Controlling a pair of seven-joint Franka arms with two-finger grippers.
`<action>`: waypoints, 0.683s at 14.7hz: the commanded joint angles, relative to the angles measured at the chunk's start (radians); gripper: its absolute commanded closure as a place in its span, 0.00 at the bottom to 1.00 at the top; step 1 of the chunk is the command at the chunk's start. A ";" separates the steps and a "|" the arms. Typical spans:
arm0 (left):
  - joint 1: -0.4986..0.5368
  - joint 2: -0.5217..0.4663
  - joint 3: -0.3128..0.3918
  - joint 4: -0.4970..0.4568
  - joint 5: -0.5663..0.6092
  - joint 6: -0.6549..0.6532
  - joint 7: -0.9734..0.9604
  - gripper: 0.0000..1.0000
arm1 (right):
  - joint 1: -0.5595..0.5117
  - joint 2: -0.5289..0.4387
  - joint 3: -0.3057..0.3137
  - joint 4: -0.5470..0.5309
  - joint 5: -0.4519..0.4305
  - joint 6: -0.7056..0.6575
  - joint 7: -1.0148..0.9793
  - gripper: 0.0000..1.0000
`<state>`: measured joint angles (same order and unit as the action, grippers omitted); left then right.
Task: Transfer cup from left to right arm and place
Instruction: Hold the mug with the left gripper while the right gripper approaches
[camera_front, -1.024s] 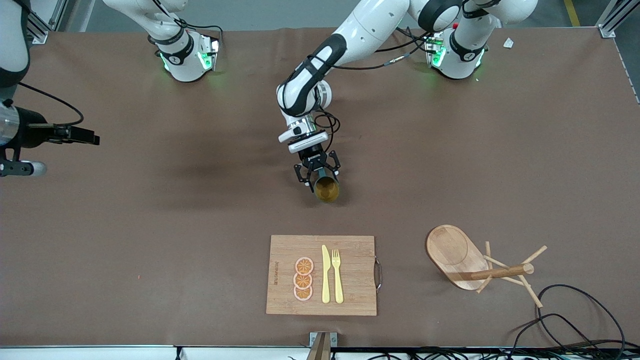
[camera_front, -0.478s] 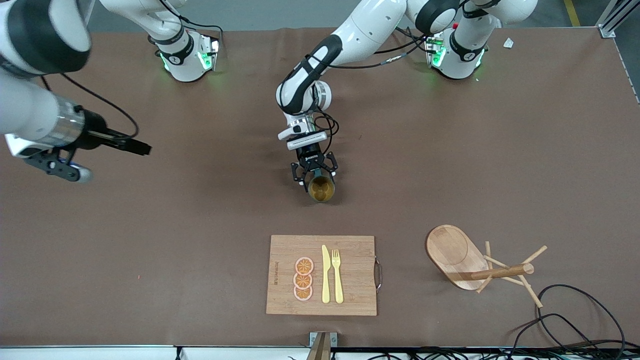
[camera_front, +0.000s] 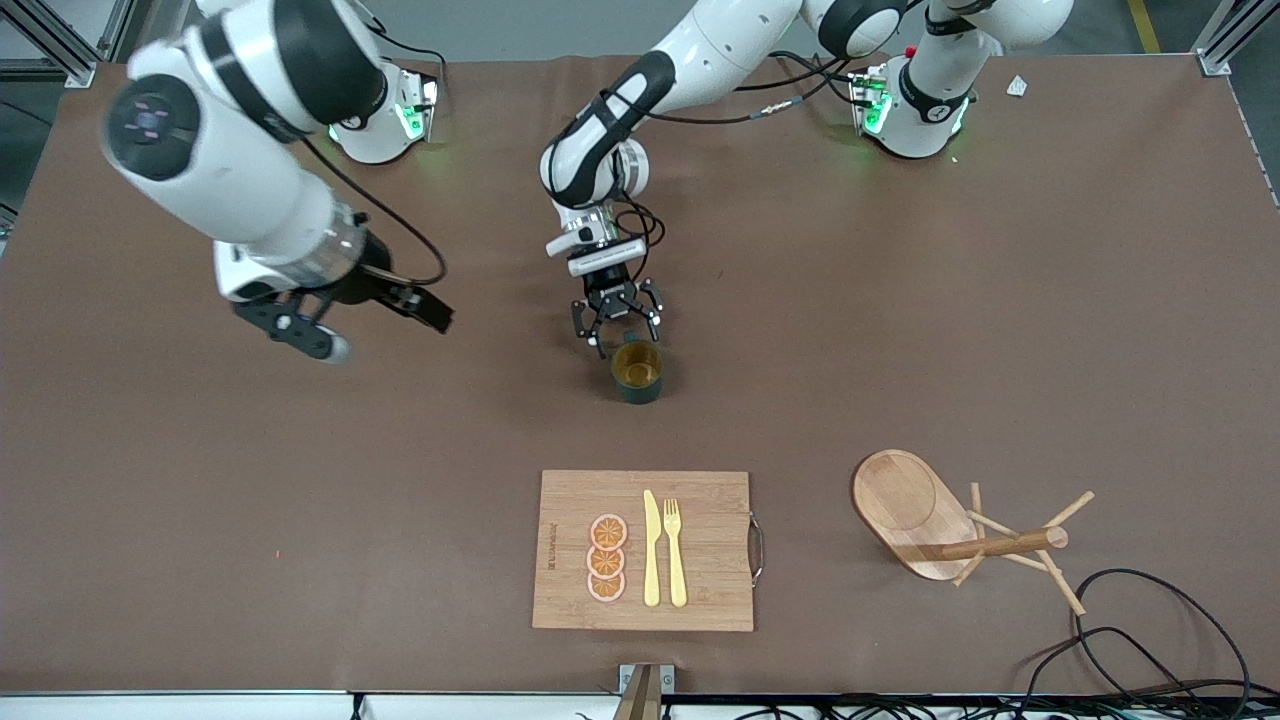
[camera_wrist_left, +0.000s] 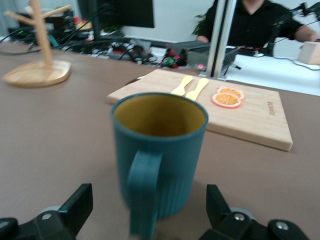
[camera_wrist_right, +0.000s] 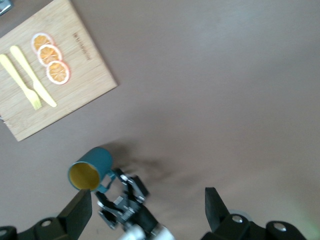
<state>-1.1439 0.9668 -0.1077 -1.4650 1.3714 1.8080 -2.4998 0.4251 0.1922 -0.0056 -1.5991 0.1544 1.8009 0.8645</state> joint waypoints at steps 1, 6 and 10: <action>-0.008 -0.063 -0.061 -0.014 -0.095 -0.114 -0.028 0.00 | 0.056 0.044 -0.011 -0.005 0.022 0.055 0.005 0.00; -0.007 -0.198 -0.133 -0.131 -0.198 -0.194 -0.091 0.00 | 0.161 0.131 -0.013 -0.048 0.013 0.225 0.004 0.00; 0.007 -0.420 -0.158 -0.409 -0.270 -0.138 -0.146 0.00 | 0.211 0.200 -0.013 -0.058 0.008 0.264 0.004 0.00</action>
<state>-1.1521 0.7097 -0.2594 -1.6686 1.1350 1.6183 -2.6154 0.6120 0.3749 -0.0070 -1.6468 0.1554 2.0477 0.8687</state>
